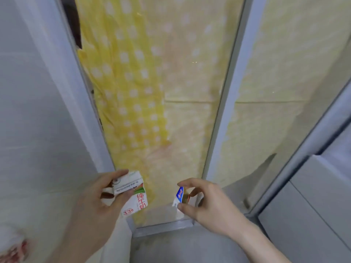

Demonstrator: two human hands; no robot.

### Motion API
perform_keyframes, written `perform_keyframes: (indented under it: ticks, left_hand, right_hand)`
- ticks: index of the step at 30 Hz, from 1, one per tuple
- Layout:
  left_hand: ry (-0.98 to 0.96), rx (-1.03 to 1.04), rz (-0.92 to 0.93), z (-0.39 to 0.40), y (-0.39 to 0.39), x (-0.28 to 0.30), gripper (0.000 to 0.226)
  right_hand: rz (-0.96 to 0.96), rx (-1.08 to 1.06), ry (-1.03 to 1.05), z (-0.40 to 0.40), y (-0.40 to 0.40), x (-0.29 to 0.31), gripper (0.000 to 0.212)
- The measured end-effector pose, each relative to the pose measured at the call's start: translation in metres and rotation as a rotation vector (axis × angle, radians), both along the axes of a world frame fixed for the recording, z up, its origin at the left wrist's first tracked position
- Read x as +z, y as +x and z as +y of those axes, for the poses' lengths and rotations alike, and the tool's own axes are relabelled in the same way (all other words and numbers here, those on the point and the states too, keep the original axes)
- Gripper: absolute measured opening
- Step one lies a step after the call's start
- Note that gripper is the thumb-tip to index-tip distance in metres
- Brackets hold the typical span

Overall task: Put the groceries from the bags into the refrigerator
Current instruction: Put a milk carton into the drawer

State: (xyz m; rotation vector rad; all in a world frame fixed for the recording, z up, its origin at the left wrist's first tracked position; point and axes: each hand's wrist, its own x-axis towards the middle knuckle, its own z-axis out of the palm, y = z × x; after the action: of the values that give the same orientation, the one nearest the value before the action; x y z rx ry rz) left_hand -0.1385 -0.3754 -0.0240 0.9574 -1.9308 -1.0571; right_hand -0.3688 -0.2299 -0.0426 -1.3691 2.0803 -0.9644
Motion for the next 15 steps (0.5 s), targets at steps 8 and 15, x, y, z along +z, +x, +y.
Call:
perform_keyframes:
  ticks: [8, 15]
  left_hand:
    - [-0.014, -0.261, 0.057, 0.050, -0.156, 0.004, 0.049]
    - [-0.056, -0.508, 0.033, 0.094, -0.270, 0.002, 0.046]
  right_hand:
    - [0.038, -0.274, -0.025, 0.103, -0.116, 0.004, 0.041]
    - [0.074, -0.479, -0.031, 0.178, -0.182, 0.010, 0.040]
